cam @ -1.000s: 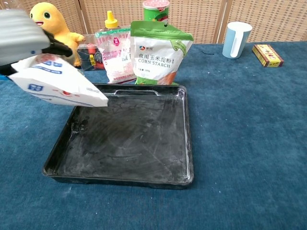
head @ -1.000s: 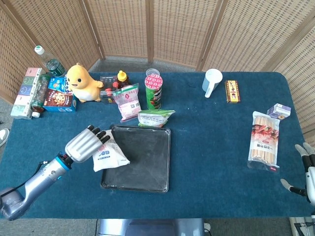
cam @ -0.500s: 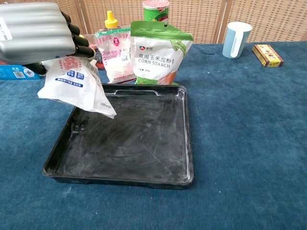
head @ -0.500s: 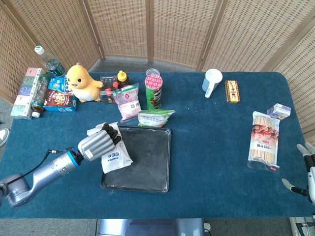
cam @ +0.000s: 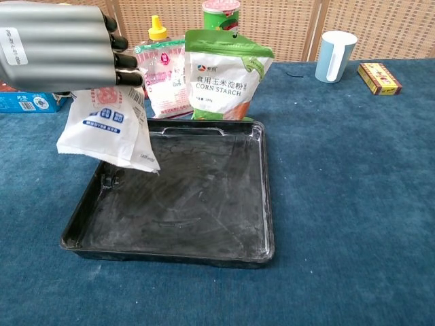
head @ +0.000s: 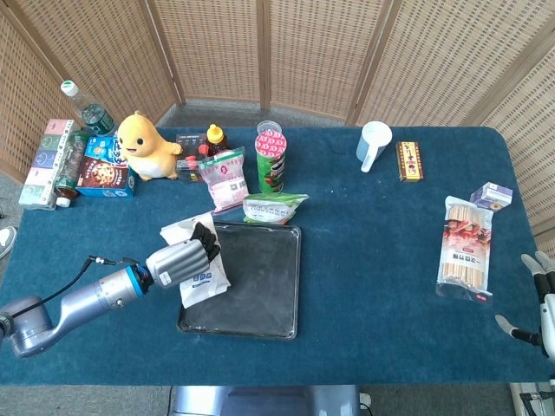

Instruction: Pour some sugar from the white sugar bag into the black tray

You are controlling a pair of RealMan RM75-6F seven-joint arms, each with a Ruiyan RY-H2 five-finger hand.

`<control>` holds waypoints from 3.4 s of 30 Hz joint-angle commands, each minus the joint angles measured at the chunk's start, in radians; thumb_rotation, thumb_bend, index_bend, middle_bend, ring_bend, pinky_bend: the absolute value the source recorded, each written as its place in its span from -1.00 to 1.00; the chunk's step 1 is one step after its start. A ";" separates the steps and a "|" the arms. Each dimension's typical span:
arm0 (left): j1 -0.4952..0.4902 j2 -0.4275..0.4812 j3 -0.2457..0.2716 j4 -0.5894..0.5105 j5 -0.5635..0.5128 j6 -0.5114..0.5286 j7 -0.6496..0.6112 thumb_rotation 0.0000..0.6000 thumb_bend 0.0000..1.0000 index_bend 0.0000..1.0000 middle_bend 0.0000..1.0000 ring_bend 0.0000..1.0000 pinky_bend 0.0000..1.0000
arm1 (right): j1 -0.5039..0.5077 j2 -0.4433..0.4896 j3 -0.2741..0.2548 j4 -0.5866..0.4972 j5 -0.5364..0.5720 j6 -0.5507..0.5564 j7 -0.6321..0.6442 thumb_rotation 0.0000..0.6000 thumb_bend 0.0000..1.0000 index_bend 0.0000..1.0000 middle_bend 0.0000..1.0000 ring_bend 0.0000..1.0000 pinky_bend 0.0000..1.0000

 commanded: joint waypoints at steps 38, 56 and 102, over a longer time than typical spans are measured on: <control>0.304 -0.151 -0.002 0.056 -0.327 0.392 -0.408 1.00 -0.09 0.68 0.24 0.11 0.23 | 0.001 -0.004 -0.001 -0.002 -0.003 0.001 -0.013 1.00 -0.76 -0.79 -0.94 -0.95 -0.96; 0.472 -0.395 -0.029 0.219 -0.645 0.403 -1.086 1.00 -0.10 0.68 0.24 0.11 0.10 | 0.006 -0.016 -0.004 -0.004 0.002 -0.007 -0.043 1.00 -0.76 -0.79 -0.94 -0.95 -0.96; 0.581 -0.184 0.043 0.103 -0.438 0.589 -1.152 0.96 -0.94 -0.87 -1.00 -1.00 -1.00 | 0.002 -0.011 -0.004 -0.007 -0.002 0.002 -0.038 1.00 -0.76 -0.79 -0.94 -0.95 -0.96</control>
